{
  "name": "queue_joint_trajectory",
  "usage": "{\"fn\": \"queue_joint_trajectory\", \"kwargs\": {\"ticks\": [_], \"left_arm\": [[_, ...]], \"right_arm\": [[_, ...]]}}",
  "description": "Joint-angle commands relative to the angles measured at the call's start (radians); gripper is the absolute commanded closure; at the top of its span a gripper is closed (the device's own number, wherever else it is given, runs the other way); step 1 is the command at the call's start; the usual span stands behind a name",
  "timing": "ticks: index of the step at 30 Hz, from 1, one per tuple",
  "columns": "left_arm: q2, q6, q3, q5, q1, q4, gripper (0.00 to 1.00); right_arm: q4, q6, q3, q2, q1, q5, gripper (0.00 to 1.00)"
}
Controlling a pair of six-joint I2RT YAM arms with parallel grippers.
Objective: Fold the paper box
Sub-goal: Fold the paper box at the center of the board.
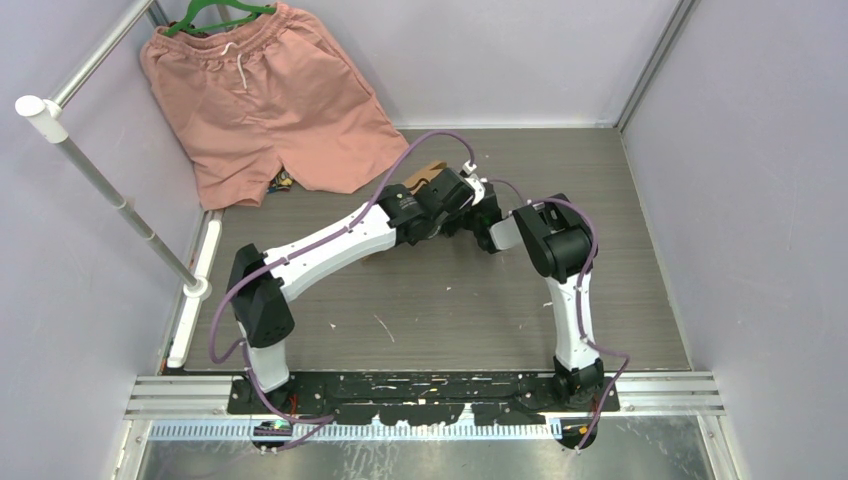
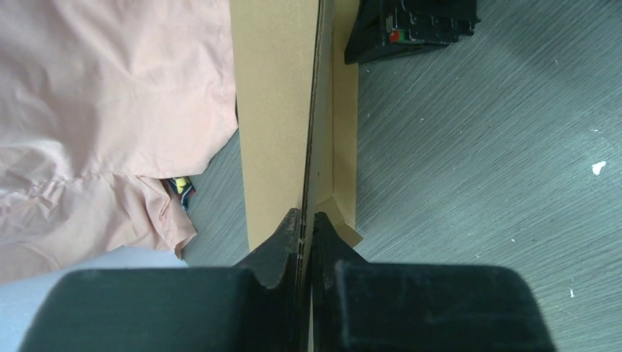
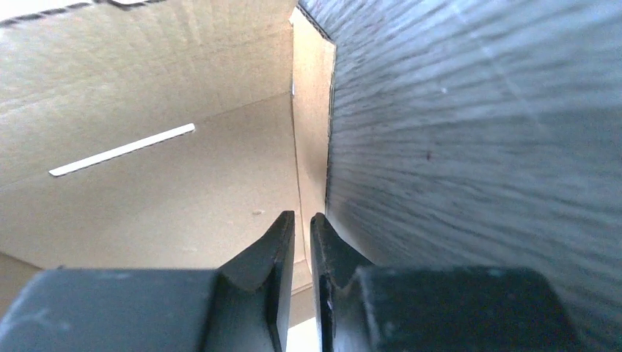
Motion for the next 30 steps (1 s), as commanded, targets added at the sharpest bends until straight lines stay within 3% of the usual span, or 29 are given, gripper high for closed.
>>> {"fn": "queue_joint_trajectory", "kwargs": {"ticks": [1,19,30], "left_arm": [[0.007,-0.039,-0.004,0.049,-0.009,0.006,0.95],[-0.006,-0.050,-0.009,0.053,-0.022,-0.001,0.94],[-0.009,-0.054,-0.023,0.042,-0.025,0.001,0.94]], "right_arm": [[0.038,-0.015,-0.025,-0.110,-0.029,-0.016,0.79],[0.055,-0.003,-0.058,-0.189,-0.190,-0.100,0.77],[0.022,-0.015,-0.007,-0.160,-0.207,-0.112,0.77]]}}
